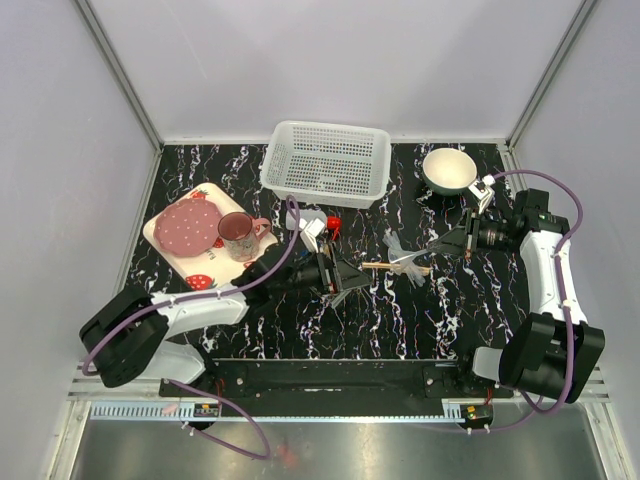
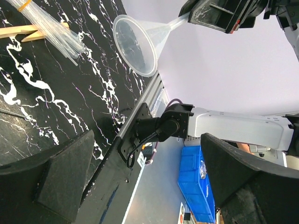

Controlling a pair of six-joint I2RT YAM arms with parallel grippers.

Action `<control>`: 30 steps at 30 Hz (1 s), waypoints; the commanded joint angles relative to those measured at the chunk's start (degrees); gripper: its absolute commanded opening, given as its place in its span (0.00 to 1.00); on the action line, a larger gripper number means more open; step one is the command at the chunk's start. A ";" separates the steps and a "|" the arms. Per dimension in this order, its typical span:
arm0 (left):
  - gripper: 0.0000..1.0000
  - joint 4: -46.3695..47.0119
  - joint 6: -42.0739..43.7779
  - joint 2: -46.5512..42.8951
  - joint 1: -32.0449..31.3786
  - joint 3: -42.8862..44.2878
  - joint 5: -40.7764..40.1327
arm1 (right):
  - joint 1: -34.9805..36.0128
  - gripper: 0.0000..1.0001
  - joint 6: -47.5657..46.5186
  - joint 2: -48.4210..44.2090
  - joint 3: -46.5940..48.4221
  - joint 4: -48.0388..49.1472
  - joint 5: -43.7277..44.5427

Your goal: Organize the chemistry lab equipment

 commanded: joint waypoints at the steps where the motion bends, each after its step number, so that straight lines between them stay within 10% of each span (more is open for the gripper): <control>1: 0.99 4.91 0.62 1.88 -0.37 3.14 -0.44 | 0.63 0.06 -0.90 -0.63 0.13 0.27 -2.60; 19: 0.99 4.91 1.86 12.95 -0.45 14.03 1.14 | 0.89 0.06 -1.08 -0.46 0.22 0.19 -2.78; 26: 0.73 6.40 -0.07 18.75 -0.37 19.66 2.89 | 0.89 0.06 -1.08 -0.55 0.13 0.27 -2.69; 30: 0.39 14.54 -6.03 21.66 -0.45 20.02 4.56 | 0.89 0.06 -1.17 -0.46 0.13 0.19 -2.87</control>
